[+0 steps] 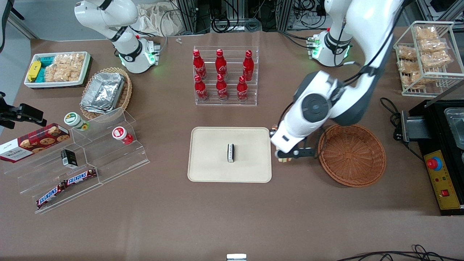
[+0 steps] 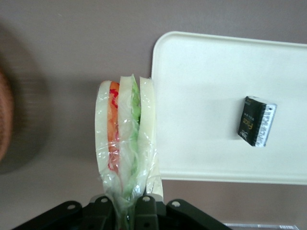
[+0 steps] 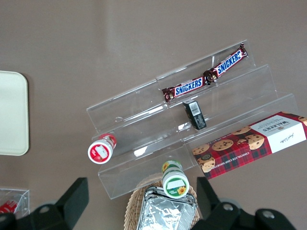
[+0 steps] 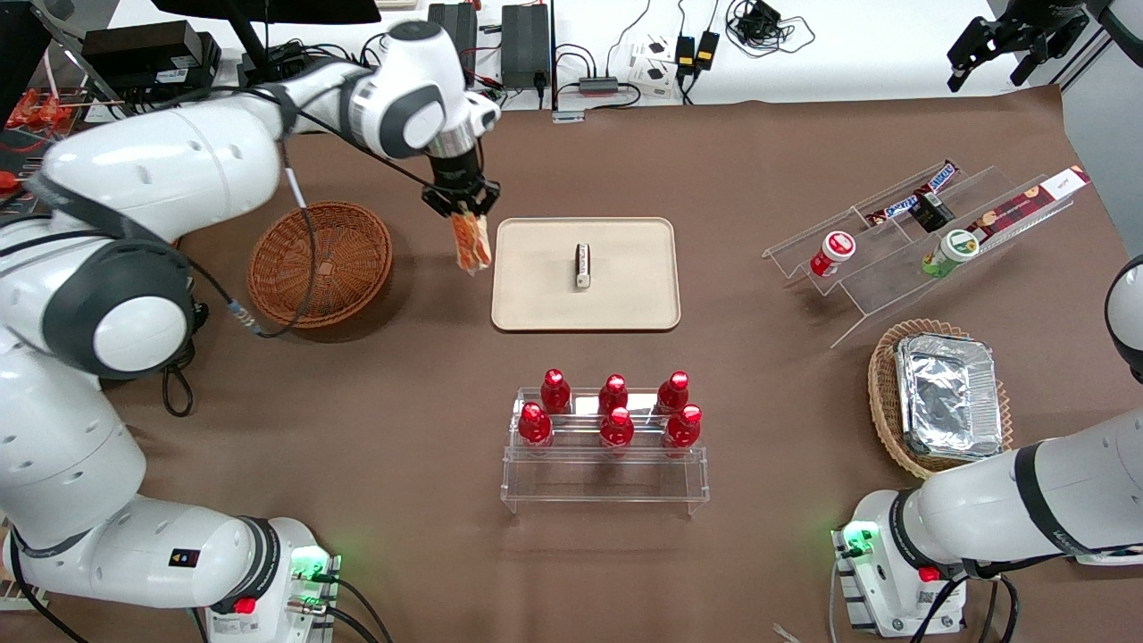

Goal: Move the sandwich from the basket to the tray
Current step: 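Carry the sandwich over to the cream tray beside the dark package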

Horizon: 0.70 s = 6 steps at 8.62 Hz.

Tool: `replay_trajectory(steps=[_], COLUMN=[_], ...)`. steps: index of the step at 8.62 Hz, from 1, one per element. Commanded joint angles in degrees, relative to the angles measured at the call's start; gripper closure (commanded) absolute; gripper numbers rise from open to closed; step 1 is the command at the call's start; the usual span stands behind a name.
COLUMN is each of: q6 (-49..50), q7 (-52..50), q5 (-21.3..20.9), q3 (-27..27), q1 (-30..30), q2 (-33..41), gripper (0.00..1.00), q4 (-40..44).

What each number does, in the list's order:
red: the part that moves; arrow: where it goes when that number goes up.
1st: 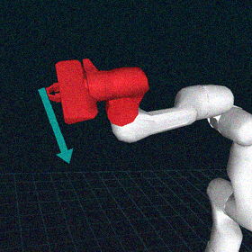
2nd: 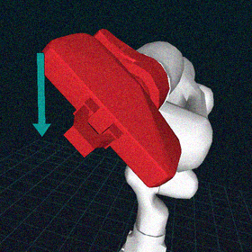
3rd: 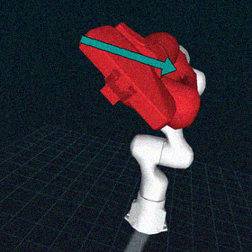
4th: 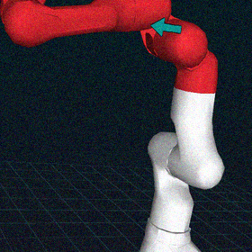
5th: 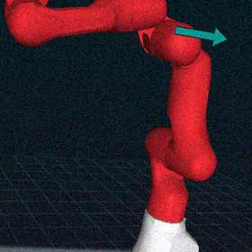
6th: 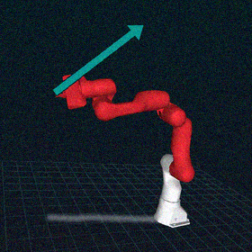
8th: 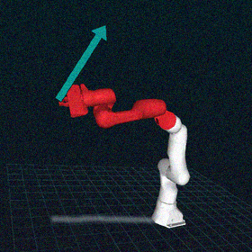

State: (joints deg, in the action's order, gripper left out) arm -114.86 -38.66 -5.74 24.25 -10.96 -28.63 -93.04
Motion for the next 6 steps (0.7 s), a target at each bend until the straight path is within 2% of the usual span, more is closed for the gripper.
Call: replay_trajectory(steps=[1,3,6], q6=[-0.1,-2.9,-5.7], q7=[-3.5,-5.9,-6.1], q5=[-3.2,-6.3,-7.8], q3=[-0.2,-0.2,-0.2], q1=[-3.4,-5.0,-5.9], q2=[-6.6,-9.1,-12.7], gripper=[1.00,1.00,0.98], q4=[7.3,7.7,7.8])
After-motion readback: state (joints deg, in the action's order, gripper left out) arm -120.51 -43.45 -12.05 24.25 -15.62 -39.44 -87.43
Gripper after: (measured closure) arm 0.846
